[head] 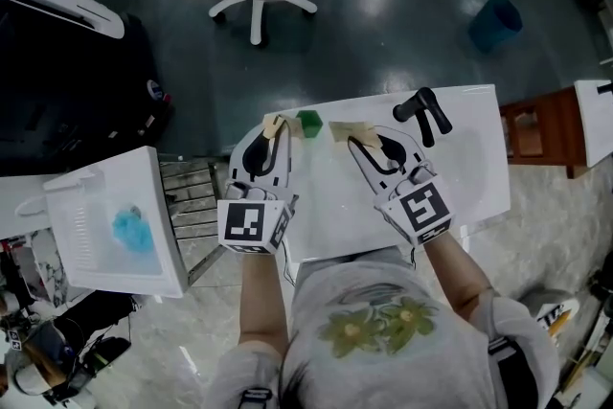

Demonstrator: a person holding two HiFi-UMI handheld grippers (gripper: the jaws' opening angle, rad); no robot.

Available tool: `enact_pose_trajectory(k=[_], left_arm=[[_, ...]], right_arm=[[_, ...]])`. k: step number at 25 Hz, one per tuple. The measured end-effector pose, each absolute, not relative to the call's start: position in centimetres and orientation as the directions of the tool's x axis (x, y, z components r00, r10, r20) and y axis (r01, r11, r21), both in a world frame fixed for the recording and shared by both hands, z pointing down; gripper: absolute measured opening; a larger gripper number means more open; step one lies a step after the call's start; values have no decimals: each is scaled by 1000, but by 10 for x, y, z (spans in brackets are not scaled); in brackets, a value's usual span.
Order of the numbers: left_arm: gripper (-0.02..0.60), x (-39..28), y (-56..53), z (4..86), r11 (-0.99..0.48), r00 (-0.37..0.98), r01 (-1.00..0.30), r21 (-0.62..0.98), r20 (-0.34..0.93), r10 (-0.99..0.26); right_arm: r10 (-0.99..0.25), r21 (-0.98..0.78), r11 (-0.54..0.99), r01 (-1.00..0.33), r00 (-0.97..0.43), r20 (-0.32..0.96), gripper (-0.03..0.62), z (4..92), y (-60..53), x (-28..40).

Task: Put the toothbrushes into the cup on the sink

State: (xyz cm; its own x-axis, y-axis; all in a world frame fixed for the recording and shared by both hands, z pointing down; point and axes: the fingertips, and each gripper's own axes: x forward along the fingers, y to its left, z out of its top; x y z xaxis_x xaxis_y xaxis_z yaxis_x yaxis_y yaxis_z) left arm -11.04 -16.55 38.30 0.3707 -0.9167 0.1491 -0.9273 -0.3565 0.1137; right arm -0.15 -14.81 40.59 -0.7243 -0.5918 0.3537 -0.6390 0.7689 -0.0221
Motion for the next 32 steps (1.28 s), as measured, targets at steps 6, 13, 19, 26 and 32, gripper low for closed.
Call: enact_pose_trajectory(k=[6,13,19,26,32], left_arm=[[52,-112,-169,390,-349,366,-928,128,152,-918],[52,-115,-172,401,-348,367,-928,134,156,-917],[52,-114,-175,412,-340,361,-930,138,175,-916],[52,-113,-180,428,-328,351,-934,141,202,-914],[52,-112,-182,441,-329,353,-934,137,226,-908]], right_arm=[[-586,-25,770,-638,-722,367,91,412,-151,-2],[-587,-25,767,-641,-716,378,91,416,-151,-3],[-588,-28,764,-644,-714,381,91,419,-152,-2],[-592,-29,762,-647,-714,374,91,419,-154,-1],[-593,-28,762,-648,-713,374,91,421,-154,-1]])
